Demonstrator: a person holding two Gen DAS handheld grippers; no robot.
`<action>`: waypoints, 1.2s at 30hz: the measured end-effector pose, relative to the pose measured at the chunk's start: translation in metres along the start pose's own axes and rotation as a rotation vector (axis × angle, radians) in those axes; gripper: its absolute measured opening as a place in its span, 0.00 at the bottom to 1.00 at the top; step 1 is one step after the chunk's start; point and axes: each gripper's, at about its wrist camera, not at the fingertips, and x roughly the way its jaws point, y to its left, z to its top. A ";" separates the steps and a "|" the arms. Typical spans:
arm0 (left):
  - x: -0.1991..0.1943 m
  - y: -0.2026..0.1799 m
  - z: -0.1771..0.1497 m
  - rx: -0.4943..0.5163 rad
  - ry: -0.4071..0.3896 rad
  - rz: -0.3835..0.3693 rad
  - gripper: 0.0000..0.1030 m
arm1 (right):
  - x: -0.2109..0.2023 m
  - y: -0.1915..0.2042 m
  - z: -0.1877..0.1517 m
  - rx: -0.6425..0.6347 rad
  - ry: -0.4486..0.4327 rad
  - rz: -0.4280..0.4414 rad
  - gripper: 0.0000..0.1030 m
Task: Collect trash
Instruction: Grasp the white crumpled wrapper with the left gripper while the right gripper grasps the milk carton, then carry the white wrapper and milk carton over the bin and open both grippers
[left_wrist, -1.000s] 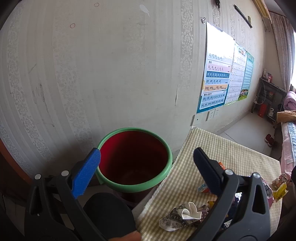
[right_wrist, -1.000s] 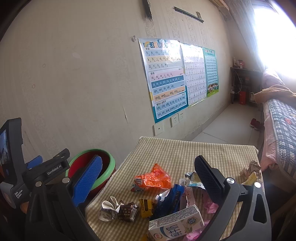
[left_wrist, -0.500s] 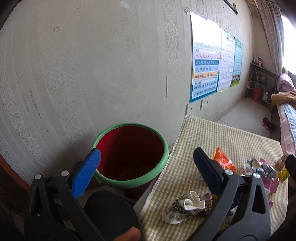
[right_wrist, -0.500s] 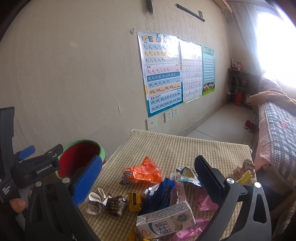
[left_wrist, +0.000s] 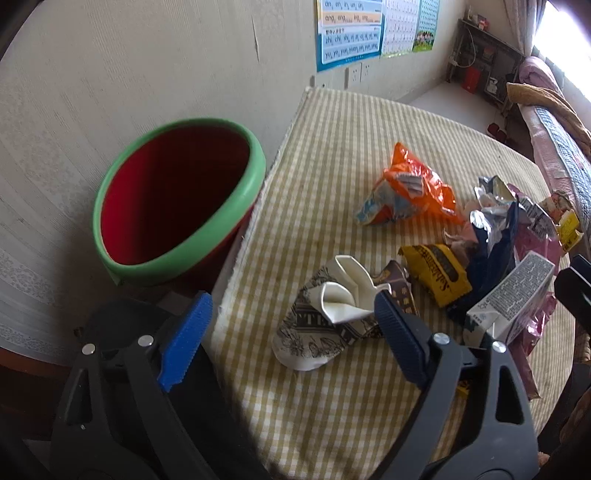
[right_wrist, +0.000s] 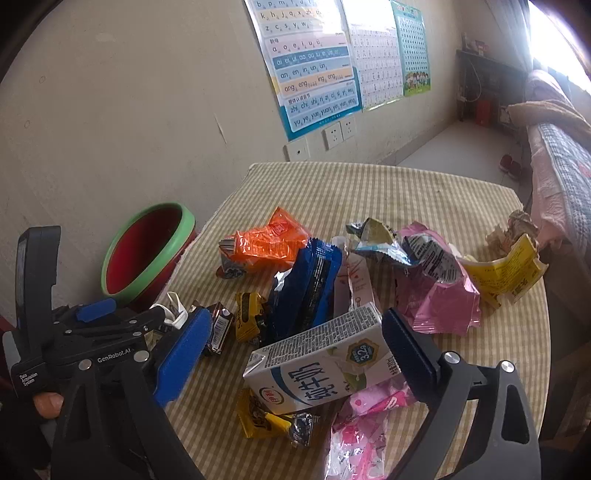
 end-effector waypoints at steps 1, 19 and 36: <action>0.004 0.000 -0.001 0.000 0.019 -0.023 0.85 | 0.002 -0.001 -0.001 0.008 0.013 0.005 0.85; 0.019 -0.003 -0.007 -0.012 0.113 -0.090 0.56 | 0.017 -0.025 -0.012 0.125 0.102 -0.004 0.82; 0.026 -0.002 -0.010 -0.037 0.146 -0.156 0.46 | 0.037 -0.054 -0.024 0.335 0.175 0.068 0.66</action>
